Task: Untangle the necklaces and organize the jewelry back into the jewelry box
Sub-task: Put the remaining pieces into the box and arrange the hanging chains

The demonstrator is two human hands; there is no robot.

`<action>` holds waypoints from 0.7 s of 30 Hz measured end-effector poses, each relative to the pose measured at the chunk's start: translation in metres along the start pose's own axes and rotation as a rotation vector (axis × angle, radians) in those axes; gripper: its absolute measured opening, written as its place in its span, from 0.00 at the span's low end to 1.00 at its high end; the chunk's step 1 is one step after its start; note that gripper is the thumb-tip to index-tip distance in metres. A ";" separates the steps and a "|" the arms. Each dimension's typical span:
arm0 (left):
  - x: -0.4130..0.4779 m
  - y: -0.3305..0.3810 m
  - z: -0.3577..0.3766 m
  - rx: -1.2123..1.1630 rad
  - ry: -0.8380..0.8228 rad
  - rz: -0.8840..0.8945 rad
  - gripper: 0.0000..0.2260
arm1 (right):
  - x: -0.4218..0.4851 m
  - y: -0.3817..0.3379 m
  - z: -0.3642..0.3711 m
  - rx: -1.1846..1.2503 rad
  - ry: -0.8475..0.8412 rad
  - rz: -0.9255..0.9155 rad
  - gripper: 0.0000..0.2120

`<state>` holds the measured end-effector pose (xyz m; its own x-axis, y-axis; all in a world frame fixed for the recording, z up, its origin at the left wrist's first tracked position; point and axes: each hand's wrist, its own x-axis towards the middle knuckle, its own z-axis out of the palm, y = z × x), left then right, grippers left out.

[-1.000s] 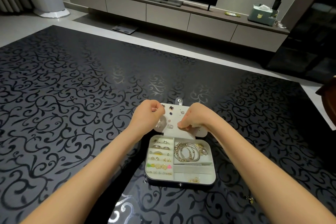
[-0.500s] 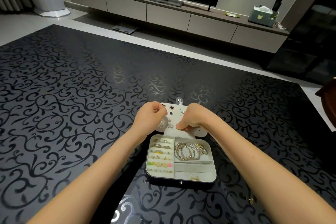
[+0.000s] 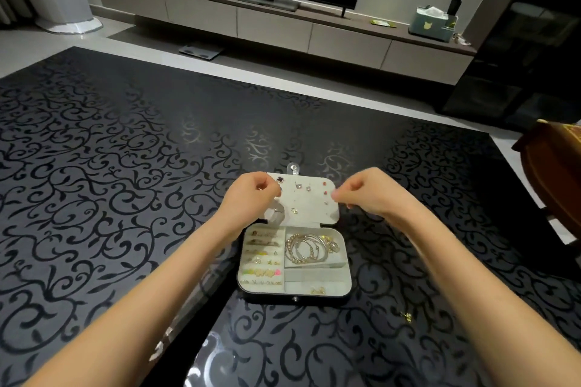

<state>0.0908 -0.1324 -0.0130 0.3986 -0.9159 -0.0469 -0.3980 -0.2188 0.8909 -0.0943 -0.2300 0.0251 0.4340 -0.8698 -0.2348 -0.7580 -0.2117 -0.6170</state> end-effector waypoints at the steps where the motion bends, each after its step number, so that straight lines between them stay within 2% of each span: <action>1: -0.003 0.005 -0.001 0.004 -0.027 0.009 0.10 | -0.012 0.007 -0.004 -0.006 -0.015 0.010 0.12; 4: -0.014 0.022 0.007 -0.157 -0.140 -0.069 0.13 | -0.047 0.041 -0.014 -0.072 -0.070 0.106 0.08; 7: -0.030 0.041 0.037 -0.552 -0.370 -0.306 0.13 | -0.085 0.078 -0.018 -0.150 -0.122 0.233 0.07; 9: -0.043 0.049 0.056 -0.723 -0.477 -0.478 0.14 | -0.107 0.094 -0.012 -0.178 -0.145 0.302 0.07; 13: -0.066 0.052 0.086 -0.952 -0.566 -0.704 0.24 | -0.134 0.113 0.007 -0.167 -0.084 0.316 0.09; 16: -0.078 0.055 0.097 -0.950 -0.591 -0.750 0.19 | -0.147 0.119 0.014 -0.190 -0.020 0.216 0.04; 18: -0.086 0.059 0.103 -0.887 -0.609 -0.730 0.14 | -0.155 0.123 0.016 -0.211 -0.002 0.183 0.06; 21: -0.096 0.059 0.113 -0.723 -0.633 -0.644 0.12 | -0.161 0.128 0.015 -0.165 0.030 0.175 0.09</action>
<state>-0.0643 -0.0951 -0.0070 -0.2107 -0.7539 -0.6223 0.3757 -0.6501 0.6604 -0.2536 -0.1105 -0.0270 0.2761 -0.9118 -0.3040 -0.8907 -0.1238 -0.4374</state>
